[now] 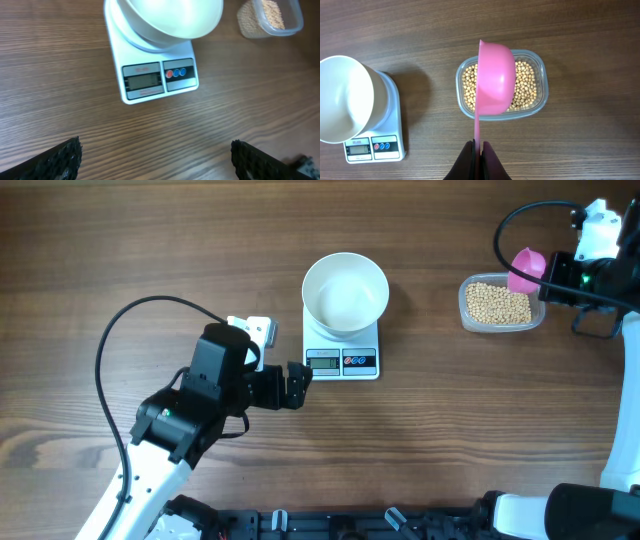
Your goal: Scoop item into bowl and weigh 150g on scale
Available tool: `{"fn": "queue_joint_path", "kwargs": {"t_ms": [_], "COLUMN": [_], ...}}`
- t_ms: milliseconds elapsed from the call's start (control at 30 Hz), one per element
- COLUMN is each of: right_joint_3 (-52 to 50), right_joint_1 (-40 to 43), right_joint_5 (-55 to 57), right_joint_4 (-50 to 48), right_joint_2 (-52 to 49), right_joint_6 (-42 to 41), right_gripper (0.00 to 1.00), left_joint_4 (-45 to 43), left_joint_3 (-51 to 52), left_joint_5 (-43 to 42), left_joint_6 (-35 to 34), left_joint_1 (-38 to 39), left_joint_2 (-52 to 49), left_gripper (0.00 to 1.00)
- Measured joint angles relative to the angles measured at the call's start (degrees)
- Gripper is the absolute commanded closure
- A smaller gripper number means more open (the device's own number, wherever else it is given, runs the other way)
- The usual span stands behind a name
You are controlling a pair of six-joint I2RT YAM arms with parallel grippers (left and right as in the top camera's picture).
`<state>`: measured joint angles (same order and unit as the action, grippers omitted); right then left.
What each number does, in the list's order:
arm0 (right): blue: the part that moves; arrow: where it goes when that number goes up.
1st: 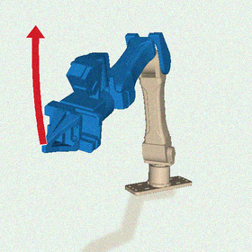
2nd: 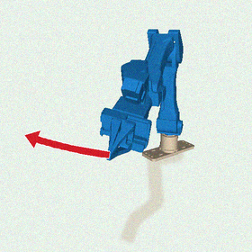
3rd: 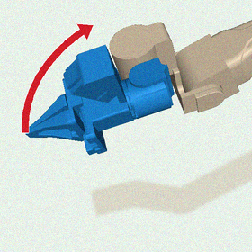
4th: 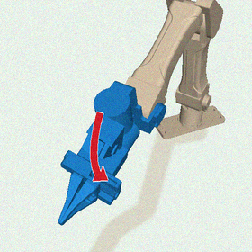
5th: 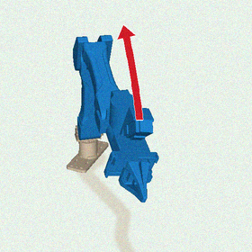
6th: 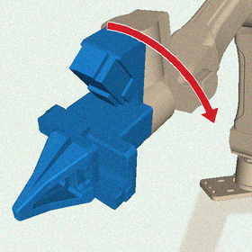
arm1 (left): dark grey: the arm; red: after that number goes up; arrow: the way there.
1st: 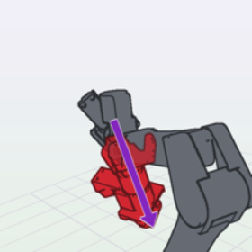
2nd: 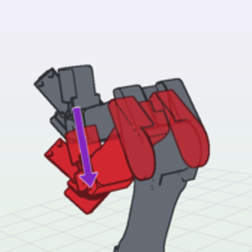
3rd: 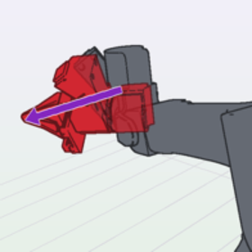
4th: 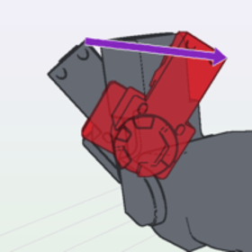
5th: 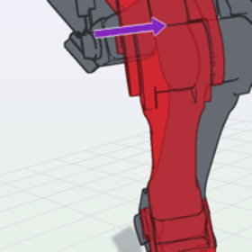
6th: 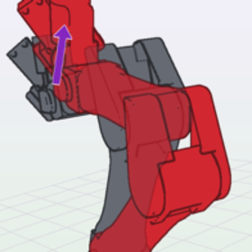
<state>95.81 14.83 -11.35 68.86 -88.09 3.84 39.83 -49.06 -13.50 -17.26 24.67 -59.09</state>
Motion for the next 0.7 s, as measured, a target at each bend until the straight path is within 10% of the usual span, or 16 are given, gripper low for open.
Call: {"fn": "queue_joint_path", "kwargs": {"t_ms": [700], "right_joint_3": [0.0], "right_joint_1": [0.0], "right_joint_5": [0.2], "right_joint_4": [2.4], "right_joint_2": [0.0], "right_joint_6": [0.1], "right_gripper": [0.96], "left_joint_4": [-0.3], "left_joint_3": [0.0], "left_joint_5": [-5.0], "left_joint_6": [2.2], "left_joint_1": [-0.2], "left_joint_2": [-2.9], "left_gripper": [0.0]}}
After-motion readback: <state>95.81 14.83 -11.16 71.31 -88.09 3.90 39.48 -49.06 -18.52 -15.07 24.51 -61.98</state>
